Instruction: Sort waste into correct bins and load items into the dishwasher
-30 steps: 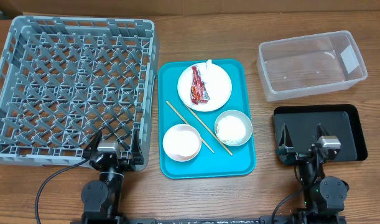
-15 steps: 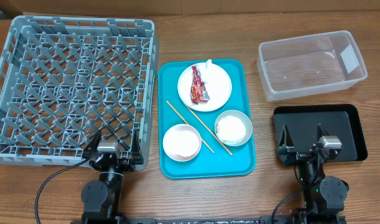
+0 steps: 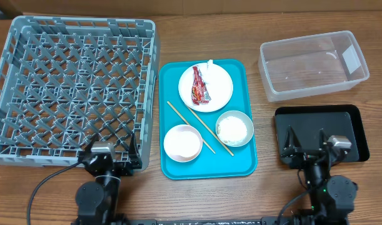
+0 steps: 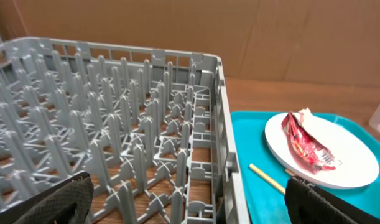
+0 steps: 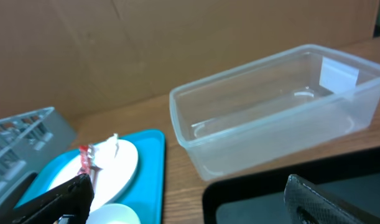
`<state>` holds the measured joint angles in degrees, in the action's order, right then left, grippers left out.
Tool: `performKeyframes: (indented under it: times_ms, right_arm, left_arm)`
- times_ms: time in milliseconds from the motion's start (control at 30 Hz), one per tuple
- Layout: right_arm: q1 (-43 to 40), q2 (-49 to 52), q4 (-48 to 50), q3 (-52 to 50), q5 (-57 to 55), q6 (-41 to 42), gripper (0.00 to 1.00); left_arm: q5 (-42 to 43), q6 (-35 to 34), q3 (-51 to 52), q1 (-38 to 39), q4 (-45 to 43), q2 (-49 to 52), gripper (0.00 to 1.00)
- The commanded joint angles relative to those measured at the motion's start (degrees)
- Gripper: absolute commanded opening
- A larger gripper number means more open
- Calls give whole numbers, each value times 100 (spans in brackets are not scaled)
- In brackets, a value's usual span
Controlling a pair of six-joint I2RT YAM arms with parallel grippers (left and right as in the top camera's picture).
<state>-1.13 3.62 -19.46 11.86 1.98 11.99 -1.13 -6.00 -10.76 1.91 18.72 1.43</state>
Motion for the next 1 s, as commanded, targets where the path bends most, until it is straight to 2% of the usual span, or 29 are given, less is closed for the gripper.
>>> performKeyframes:
  times_ms: [0, 267, 433, 600, 700, 800, 867, 967]
  right_arm:
    - [-13, 531, -262, 791, 208, 50, 100]
    - [-13, 2601, -1231, 2559, 730, 42, 100]
    - [-11, 4301, -2232, 4153, 1283, -48, 100]
    - [-4, 5958, -3646, 5740, 1882, -612, 100]
    - [15, 7090, -4612, 6719, 1871, -627, 100]
    - [15, 7711, -4684, 7117, 2413, -614, 100]
    - [24, 7914, -4358, 7143, 3062, -603, 100]
    - [315, 8098, -3799, 7143, 3053, -603, 100]
  left_arm:
    - [-81, -164, -728, 35, 369, 354, 100]
    - [-72, -439, -2111, 37, 1351, 2070, 100]
    - [136, -439, -3193, 35, 2083, 3440, 100]
    - [225, -461, -4120, 35, 2911, 4511, 100]
    - [223, -560, -4658, 35, 3427, 5095, 100]
    - [238, -584, -4798, 37, 3526, 5372, 100]
    - [369, -629, -4798, 37, 3526, 5469, 100]
    - [522, -627, -4798, 37, 3523, 5519, 100]
